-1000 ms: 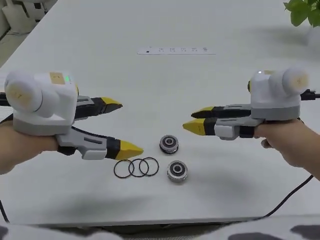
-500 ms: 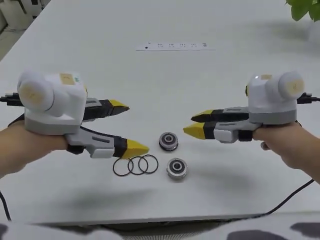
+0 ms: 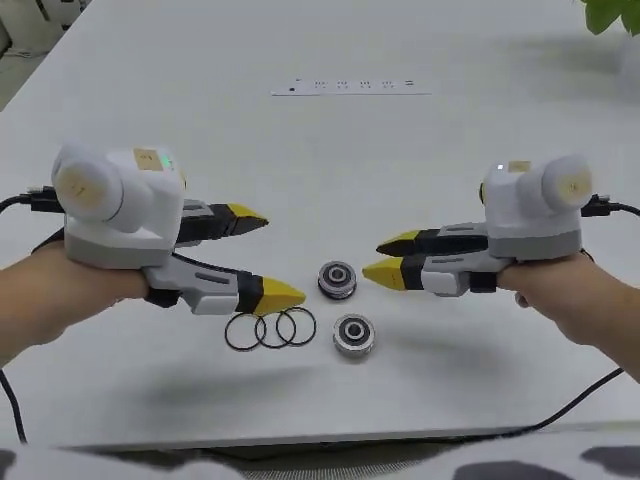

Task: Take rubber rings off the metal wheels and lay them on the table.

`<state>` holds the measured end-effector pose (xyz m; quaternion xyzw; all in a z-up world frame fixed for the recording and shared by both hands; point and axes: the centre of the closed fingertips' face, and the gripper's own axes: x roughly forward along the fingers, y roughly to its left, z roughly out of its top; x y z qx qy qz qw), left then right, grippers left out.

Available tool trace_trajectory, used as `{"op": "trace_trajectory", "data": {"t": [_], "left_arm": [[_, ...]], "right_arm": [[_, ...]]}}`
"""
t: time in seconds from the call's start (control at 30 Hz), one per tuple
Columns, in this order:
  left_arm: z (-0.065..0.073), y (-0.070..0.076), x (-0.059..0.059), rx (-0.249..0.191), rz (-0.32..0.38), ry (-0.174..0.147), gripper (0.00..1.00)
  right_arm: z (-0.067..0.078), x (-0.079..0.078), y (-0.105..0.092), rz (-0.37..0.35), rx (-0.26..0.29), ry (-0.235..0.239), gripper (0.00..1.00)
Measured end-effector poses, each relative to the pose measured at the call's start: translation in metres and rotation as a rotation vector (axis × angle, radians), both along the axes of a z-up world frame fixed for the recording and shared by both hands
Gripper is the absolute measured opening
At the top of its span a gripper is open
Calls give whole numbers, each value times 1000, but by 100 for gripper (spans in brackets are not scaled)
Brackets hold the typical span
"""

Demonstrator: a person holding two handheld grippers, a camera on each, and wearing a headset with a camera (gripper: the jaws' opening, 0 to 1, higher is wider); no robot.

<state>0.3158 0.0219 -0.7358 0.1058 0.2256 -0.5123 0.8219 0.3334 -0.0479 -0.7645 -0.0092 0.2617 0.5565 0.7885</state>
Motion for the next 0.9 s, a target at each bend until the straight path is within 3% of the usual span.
{"op": "trace_trajectory", "data": {"t": [0.53, 0.9], "left_arm": [[-17, -9, 2, 7, -16, 29, 59], [-21, -16, 5, 6, -24, 35, 54]], "right_arm": [[-23, -5, 2, 27, -34, 27, 23], [-30, -4, 5, 31, -41, 30, 20]]}}
